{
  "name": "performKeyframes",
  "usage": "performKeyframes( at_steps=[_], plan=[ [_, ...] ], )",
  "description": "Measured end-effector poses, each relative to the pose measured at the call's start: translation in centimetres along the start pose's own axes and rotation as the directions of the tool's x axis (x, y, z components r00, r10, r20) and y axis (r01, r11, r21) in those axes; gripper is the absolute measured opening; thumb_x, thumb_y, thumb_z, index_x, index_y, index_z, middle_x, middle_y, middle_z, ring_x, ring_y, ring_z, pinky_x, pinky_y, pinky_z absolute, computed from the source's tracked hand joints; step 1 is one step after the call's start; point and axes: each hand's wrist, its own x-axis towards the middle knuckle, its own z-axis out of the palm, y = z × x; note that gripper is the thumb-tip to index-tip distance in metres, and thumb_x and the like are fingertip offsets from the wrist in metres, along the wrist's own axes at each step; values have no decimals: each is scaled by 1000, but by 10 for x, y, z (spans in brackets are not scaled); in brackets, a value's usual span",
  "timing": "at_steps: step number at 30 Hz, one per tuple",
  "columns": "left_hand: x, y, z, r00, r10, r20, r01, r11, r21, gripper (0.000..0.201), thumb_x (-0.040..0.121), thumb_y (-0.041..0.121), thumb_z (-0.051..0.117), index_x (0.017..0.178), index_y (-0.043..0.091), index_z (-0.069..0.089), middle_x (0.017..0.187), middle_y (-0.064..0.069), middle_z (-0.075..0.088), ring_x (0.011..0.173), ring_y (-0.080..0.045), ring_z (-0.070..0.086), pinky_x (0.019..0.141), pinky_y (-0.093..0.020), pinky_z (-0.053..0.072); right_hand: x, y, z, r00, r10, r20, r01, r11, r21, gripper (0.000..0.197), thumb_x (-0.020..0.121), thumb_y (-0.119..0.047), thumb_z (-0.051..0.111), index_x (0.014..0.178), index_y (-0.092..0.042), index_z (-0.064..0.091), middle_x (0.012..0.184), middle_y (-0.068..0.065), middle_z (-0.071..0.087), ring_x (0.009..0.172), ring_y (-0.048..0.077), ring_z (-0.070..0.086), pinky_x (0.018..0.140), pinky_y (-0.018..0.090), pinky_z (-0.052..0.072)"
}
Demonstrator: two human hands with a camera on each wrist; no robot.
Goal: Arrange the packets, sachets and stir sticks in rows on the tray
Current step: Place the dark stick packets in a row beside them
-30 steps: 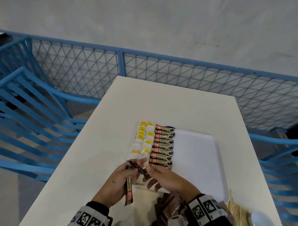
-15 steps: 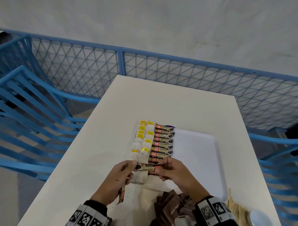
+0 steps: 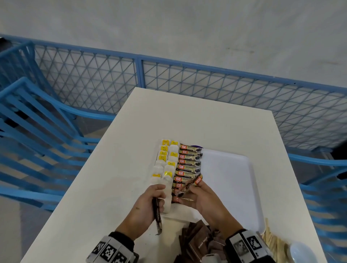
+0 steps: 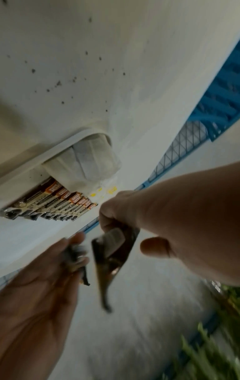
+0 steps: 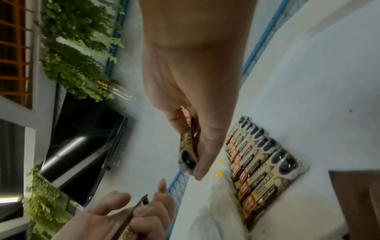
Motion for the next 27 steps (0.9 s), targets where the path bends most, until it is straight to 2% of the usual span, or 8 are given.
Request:
performKeyframes(
  at_steps=[3,8,12,16,19,23,26,27],
  plan=[
    [-1,4,-10,999,-16,47,19,998,-60,51,51,-2,40,100,5,53,77,-8,41,64,-17,40,61,-27,34,-3,-3,-9,1000,11,7,-9,967,-254,29,100,-8,33,123,-17,48,96,7,62,83,21,61,76,36,57],
    [-3,5,-19,997,28,73,-46,967,250,54,58,-2,46,111,10,51,79,-7,41,68,-16,40,66,-27,38,-2,3,-28,1000,-30,-4,20,745,-667,35,100,-11,34,134,-12,42,105,12,45,78,11,55,70,21,55],
    [-2,1,-25,990,109,87,-133,926,354,36,73,-10,68,104,7,64,80,-2,67,79,-11,62,74,-18,48,-8,5,-42,997,-53,-55,3,748,-664,22,94,-7,50,114,-13,54,94,9,59,74,13,59,66,23,55],
    [-5,0,-26,982,169,82,-188,898,398,22,77,-12,64,81,7,73,80,-2,71,77,-8,63,69,-12,48,-10,6,-53,997,-53,-60,-2,732,-682,11,84,-8,65,90,-16,60,87,3,67,70,11,60,63,21,52],
    [-5,-2,-30,977,165,132,-208,863,461,33,77,-12,63,66,17,74,74,6,62,72,-5,55,70,-11,43,-8,8,-55,997,-67,-39,11,616,-788,12,81,-18,70,84,-27,62,86,-9,68,76,3,60,68,12,46],
    [-4,-2,-33,985,80,156,-147,859,490,30,80,-10,63,69,15,74,76,5,66,74,-4,59,71,-10,44,1,12,-45,990,-138,14,70,411,-909,19,81,-24,70,75,-35,56,85,-13,53,76,-1,51,66,6,39],
    [-5,0,-36,990,63,127,-117,870,479,13,75,3,74,78,16,75,81,1,70,79,-7,62,78,-17,43,10,18,-40,984,-169,57,111,326,-939,7,79,-26,71,85,-25,67,85,-11,48,74,-2,48,65,6,38],
    [-6,1,-37,992,57,116,-105,878,467,14,68,15,77,81,16,75,83,-1,71,81,-8,62,81,-20,42,13,21,-40,984,-164,65,113,303,-946,14,79,-26,71,90,-20,69,86,-9,49,75,-2,48,65,6,39]
  ],
)
